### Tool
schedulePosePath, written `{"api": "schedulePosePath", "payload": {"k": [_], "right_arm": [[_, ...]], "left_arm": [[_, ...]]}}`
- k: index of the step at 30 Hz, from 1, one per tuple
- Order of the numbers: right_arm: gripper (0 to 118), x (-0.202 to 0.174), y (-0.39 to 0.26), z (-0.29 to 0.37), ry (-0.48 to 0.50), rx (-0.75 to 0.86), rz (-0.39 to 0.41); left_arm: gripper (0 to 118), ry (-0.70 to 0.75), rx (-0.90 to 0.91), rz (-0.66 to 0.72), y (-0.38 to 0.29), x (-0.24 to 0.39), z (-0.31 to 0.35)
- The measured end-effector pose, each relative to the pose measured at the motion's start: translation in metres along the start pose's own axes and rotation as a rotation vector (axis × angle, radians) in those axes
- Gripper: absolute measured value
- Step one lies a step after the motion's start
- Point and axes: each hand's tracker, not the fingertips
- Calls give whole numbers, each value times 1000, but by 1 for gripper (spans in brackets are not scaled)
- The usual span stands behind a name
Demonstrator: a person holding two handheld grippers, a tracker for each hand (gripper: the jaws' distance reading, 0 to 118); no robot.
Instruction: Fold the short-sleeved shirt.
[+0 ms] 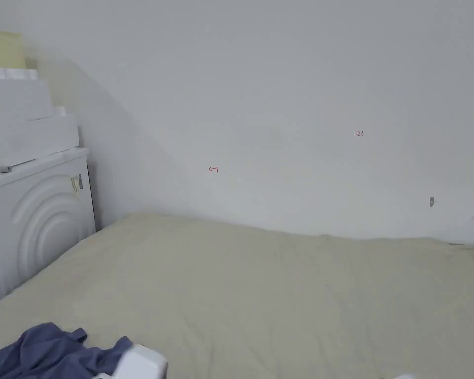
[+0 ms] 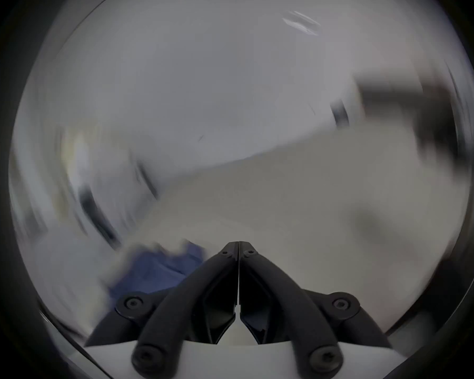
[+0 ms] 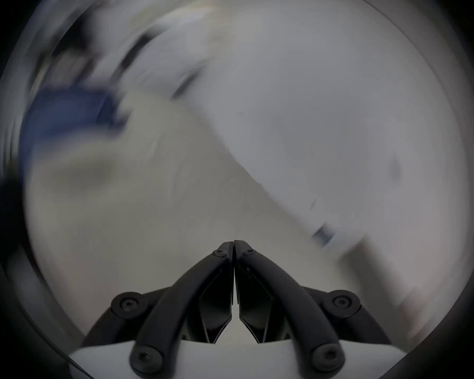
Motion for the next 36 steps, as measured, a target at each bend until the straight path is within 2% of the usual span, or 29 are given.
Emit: {"api": "schedulePosePath", "payload": {"k": [1, 2, 3, 4, 5, 6, 7, 9, 12, 15, 21, 23, 25, 27, 31, 36], "right_arm": [[1, 12, -3, 4, 28, 17, -212], [1, 21, -6, 5, 78, 19, -349], [0, 25, -10, 6, 74, 25, -443], [0, 27, -20, 0, 80, 33, -449], [0, 26, -18, -2, 64, 17, -386], [0, 25, -17, -2, 41, 5, -363], [0, 25, -17, -3, 29, 10, -333], [0, 18, -20, -4, 42, 12, -339], [0, 15, -19, -4, 57, 2, -333], [0, 12, -20, -4, 48, -2, -291], [0, 8, -23, -3, 66, -12, -285], [0, 4, -30, 4, 89, -21, -295], [0, 1, -42, 16, 154, -39, -284], [0, -5, -55, 21, 141, -46, -274], [0, -12, -71, 18, 161, -108, -333], [0, -24, -69, 3, 168, -144, -317]], "left_arm": [[1, -33, 10, 184, 4, -14, 2], [1, -38, 18, 251, 6, -25, 4], [1, -10, 24, 176, 3, -26, 5], [1, 29, 44, 93, 1, -25, 7], [1, 38, 51, 18, -2, -19, 9], [1, 27, 38, 11, -3, -16, 10], [1, 8, 27, 38, -3, -16, 10], [1, -25, 22, 69, -4, -17, 11], [1, -3, 10, 58, -6, -16, 7], [1, -15, 2, 63, -9, -17, 7], [1, 4, -28, 60, -17, -27, 7], [2, 39, -87, 30, -27, -44, 4], [7, 99, -145, -36, -40, -66, 2], [7, 180, -186, -82, -50, -94, -3], [12, 210, -230, -51, -51, -152, -27], [19, 243, -367, -50, -43, -198, -85]]}}
